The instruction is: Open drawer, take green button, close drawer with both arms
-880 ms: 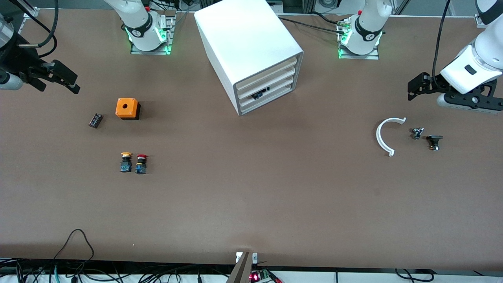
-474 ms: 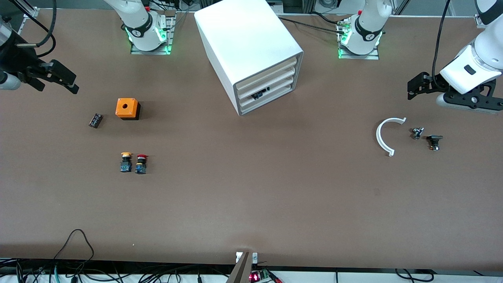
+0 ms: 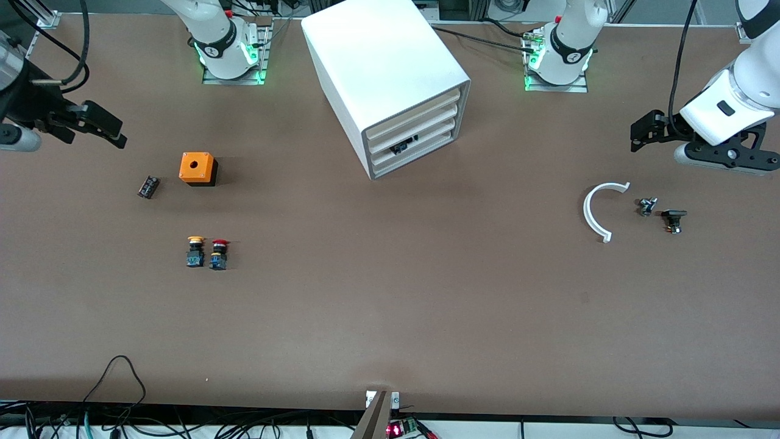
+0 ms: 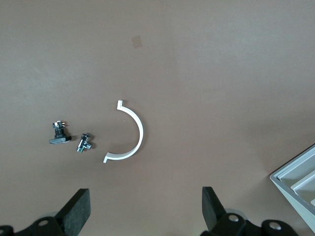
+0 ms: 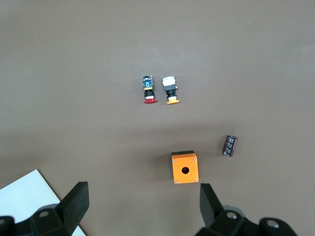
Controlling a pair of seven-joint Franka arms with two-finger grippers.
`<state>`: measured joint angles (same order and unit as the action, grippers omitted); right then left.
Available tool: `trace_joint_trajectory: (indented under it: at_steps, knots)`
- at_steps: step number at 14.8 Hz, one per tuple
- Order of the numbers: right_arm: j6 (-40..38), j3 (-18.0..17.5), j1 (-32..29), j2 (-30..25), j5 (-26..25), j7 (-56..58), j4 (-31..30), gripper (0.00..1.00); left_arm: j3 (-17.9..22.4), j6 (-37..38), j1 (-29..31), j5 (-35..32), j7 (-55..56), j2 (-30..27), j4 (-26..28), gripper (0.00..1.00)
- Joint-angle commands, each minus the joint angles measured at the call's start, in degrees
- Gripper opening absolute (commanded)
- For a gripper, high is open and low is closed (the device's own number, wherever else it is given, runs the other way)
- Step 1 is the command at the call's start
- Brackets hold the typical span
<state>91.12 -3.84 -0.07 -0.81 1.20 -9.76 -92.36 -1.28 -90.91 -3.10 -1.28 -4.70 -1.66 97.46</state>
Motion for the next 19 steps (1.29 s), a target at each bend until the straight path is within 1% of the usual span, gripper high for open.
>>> trace_joint_trajectory:
  at_steps: [1, 3, 4, 6, 8, 10, 13, 15, 17, 19]
  knots:
    - [-0.59, -0.73, -0.55, 3.88, -0.50, -0.35, 0.43, 1.00, 0.14, 0.82, -0.15, 0.93, -1.10, -0.01, -0.25, 1.00]
    - [0.81, -0.73, -0.46, 6.34, -0.50, -0.35, -0.19, 1.00, 0.14, 0.82, -0.06, 2.15, -1.19, 0.08, -0.25, 1.00]
    - [2.65, -0.73, -0.46, 7.13, -0.50, -0.35, -1.32, 1.00, 0.22, 0.99, -0.06, 4.07, -1.10, 0.25, -0.16, 1.00]
    - [8.09, -0.81, -0.37, 7.32, -0.50, -0.35, -5.27, 1.00, 0.14, 2.57, -0.06, 5.67, -1.10, 1.74, -0.25, 1.00]
    - [10.92, -0.90, 0.41, 9.24, -0.50, -0.53, -7.22, 1.00, 0.14, 3.89, -0.15, 9.17, -1.19, 3.06, -0.25, 1.00]
    - [12.59, -0.90, 1.12, 11.79, -0.41, -1.14, -7.22, 1.00, 0.05, 6.09, -0.85, 10.94, -1.28, 5.34, -0.25, 1.00]
    - [15.92, -0.99, 2.08, 15.39, 0.11, -0.53, -6.78, 1.00, -1.44, 8.28, -0.94, 16.64, -5.13, 8.76, 0.10, 1.00]
    - [18.03, -0.90, 4.89, 17.06, 0.38, -1.40, -5.91, 1.00, -1.97, 9.43, -0.85, 21.99, -7.94, 12.28, 0.62, 1.00]
    - [18.48, -0.90, 5.25, 18.21, 0.38, -5.17, -4.94, 1.00, -1.97, 9.00, -0.68, 27.62, -12.94, 15.79, 0.72, 1.00]
    - [18.31, -0.90, 5.86, 19.70, 0.47, -7.63, -2.49, 1.00, -1.97, 7.77, -0.68, 33.07, -16.29, 19.48, 0.89, 1.00]
